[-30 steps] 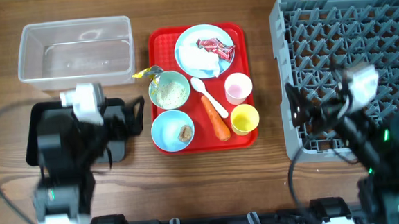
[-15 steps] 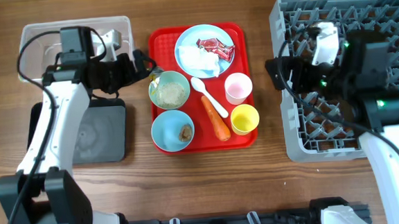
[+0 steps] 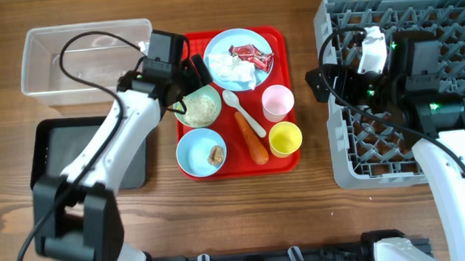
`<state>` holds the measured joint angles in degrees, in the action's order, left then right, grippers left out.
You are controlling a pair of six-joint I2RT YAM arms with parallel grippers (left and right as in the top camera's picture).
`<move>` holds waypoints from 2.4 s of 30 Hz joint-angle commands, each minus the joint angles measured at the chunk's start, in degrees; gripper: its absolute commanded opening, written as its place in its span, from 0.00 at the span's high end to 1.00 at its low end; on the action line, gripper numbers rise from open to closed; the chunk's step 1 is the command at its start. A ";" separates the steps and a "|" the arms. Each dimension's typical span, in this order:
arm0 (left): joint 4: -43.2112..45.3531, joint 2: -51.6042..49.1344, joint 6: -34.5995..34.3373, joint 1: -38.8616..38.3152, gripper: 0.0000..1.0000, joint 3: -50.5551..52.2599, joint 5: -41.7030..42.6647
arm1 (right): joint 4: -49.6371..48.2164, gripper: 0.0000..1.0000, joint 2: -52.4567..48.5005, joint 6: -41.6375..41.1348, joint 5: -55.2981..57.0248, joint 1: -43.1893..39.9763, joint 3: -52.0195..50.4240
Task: Sort waste into correct bins and load items into the dishwasher rack
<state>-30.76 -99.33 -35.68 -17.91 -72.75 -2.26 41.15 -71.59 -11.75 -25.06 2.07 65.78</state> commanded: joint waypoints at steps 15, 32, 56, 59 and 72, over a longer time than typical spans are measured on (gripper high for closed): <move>2.97 -8.11 -5.16 0.11 0.00 -0.55 -11.74 | -0.09 0.00 -0.59 -0.35 0.33 0.22 0.90; 12.15 -12.39 -5.25 0.11 0.96 -0.57 -11.69 | 0.09 0.00 -0.59 -0.39 1.31 0.22 0.90; 13.79 4.33 12.94 12.96 0.96 -0.66 -15.19 | -0.13 0.01 -2.97 -0.79 1.27 0.22 0.90; 18.03 -1.38 12.79 16.31 0.68 -0.66 -15.17 | -0.13 0.01 -3.85 -1.95 1.27 0.24 0.90; 22.16 -1.75 19.26 13.22 0.00 -0.68 6.84 | -0.13 0.02 -4.07 -1.90 1.29 0.22 0.90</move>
<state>-8.82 -105.80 -20.47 -1.19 -72.99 -8.32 41.15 -75.02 -12.86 -24.36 2.07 65.78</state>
